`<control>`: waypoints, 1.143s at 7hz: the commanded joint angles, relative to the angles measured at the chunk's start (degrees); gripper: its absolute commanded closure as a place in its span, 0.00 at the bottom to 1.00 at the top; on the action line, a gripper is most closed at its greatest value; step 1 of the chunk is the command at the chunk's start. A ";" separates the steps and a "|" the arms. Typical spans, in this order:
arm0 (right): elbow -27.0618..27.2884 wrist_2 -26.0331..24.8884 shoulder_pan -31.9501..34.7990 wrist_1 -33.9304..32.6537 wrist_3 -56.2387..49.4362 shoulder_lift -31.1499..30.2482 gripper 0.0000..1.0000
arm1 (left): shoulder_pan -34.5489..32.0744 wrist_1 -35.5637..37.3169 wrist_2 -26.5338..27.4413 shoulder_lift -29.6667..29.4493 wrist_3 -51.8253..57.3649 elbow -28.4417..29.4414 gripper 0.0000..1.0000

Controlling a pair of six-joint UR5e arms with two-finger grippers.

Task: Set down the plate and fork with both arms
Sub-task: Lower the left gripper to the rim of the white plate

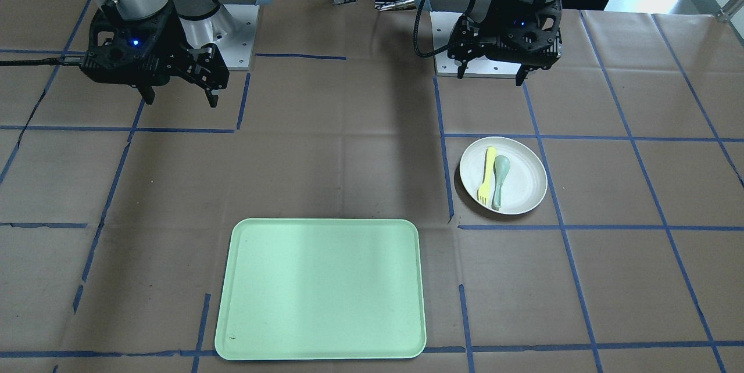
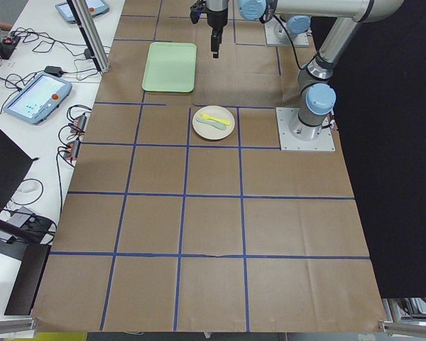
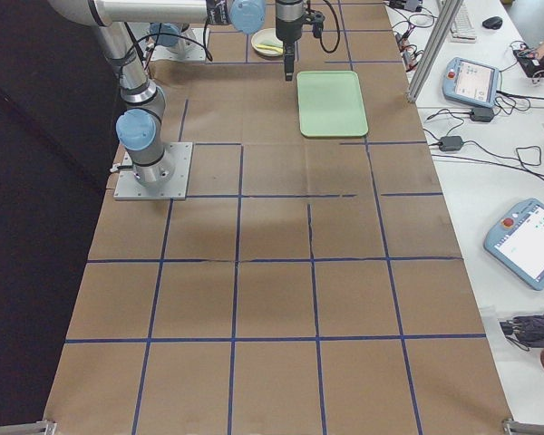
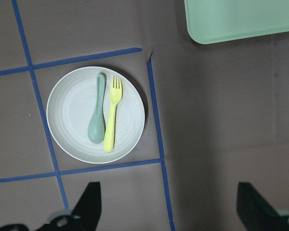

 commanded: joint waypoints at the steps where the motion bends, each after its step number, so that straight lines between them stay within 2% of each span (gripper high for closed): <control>1: 0.00 0.00 0.00 0.00 0.00 -0.06 0.00 | 5.56 0.14 -0.32 0.25 7.11 -2.24 0.00; 2: 0.09 0.00 0.00 0.00 0.00 0.02 0.00 | 10.03 0.31 -0.40 0.69 11.35 -5.30 0.00; 3: 0.09 0.00 0.00 0.00 0.00 -0.06 0.00 | 15.03 5.36 -2.58 0.35 12.87 -10.21 0.01; 5: 0.09 0.00 0.00 0.00 0.00 0.02 0.00 | 19.64 21.32 -4.53 -0.88 21.12 -21.97 0.01; 6: 0.00 0.00 0.00 0.00 0.00 -0.06 0.00 | 22.00 25.76 -4.80 -1.32 21.58 -25.95 0.01; 7: 0.09 0.00 0.00 0.09 0.00 -0.06 0.00 | 24.38 25.98 -6.36 -3.24 24.37 -26.08 0.01; 8: 0.00 0.00 0.00 0.09 0.00 0.02 0.00 | 26.92 29.11 -7.42 -7.08 30.05 -25.99 0.01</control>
